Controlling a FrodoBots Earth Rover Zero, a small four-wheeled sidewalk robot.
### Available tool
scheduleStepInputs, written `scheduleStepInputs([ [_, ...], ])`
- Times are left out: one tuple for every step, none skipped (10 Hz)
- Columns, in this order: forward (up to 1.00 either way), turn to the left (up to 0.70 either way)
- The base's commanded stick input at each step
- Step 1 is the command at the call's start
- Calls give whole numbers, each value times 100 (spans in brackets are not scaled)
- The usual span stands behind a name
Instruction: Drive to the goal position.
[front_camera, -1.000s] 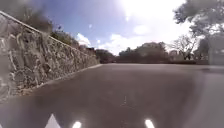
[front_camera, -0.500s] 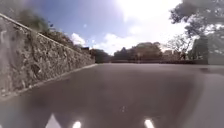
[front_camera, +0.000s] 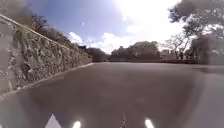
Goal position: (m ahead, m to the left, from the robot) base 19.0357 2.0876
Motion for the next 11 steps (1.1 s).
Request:
scheduleStepInputs([
  [50,25],
  [50,25],
  [50,25],
  [50,25],
  [50,25],
  [50,0],
  [50,0],
  [50,0],
  [50,0],
  [50,0],
  [50,0],
])
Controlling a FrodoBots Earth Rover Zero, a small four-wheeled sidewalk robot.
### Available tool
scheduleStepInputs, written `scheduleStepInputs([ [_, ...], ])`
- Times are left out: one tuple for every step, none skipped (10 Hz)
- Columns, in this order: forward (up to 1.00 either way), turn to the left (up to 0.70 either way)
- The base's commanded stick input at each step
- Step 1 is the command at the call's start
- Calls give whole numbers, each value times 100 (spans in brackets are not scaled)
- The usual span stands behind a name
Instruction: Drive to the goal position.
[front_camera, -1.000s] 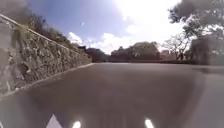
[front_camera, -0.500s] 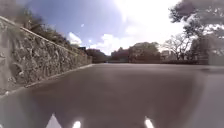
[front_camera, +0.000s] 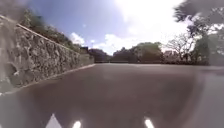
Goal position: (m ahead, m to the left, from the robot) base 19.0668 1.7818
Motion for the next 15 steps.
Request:
scheduleStepInputs([
  [50,0],
  [50,0],
  [50,0],
  [50,0],
  [50,0],
  [50,0],
  [50,0],
  [50,0],
  [50,0],
  [50,0],
  [50,0],
  [50,0],
  [50,0],
  [50,0],
  [50,0],
])
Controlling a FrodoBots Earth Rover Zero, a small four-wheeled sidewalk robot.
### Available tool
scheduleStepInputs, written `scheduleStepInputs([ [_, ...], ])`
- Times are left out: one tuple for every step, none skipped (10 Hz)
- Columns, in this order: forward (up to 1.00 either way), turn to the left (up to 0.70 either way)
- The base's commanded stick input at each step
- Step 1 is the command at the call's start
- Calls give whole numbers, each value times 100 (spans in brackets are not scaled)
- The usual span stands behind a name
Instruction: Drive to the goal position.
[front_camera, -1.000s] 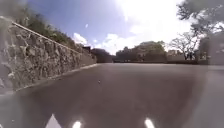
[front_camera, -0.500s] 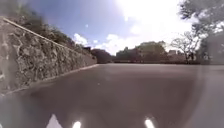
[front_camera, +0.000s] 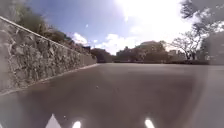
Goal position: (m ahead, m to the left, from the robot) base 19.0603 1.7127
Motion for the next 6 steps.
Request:
scheduleStepInputs([
  [50,0],
  [50,0],
  [50,0],
  [50,0],
  [50,0],
  [50,0],
])
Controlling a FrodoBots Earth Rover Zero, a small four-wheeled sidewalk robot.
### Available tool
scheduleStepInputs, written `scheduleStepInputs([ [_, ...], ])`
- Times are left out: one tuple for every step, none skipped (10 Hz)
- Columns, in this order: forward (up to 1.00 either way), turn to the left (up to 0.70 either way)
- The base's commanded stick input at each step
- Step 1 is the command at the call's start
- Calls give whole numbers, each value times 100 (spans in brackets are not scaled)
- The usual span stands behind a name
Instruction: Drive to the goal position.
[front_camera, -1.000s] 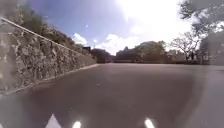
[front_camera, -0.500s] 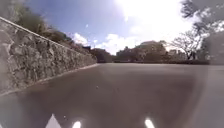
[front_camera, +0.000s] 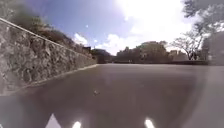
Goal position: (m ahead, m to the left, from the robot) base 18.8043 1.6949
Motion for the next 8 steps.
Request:
scheduleStepInputs([
  [50,0],
  [50,0],
  [50,0],
  [50,0],
  [50,1],
  [50,4],
  [50,6],
  [50,25],
])
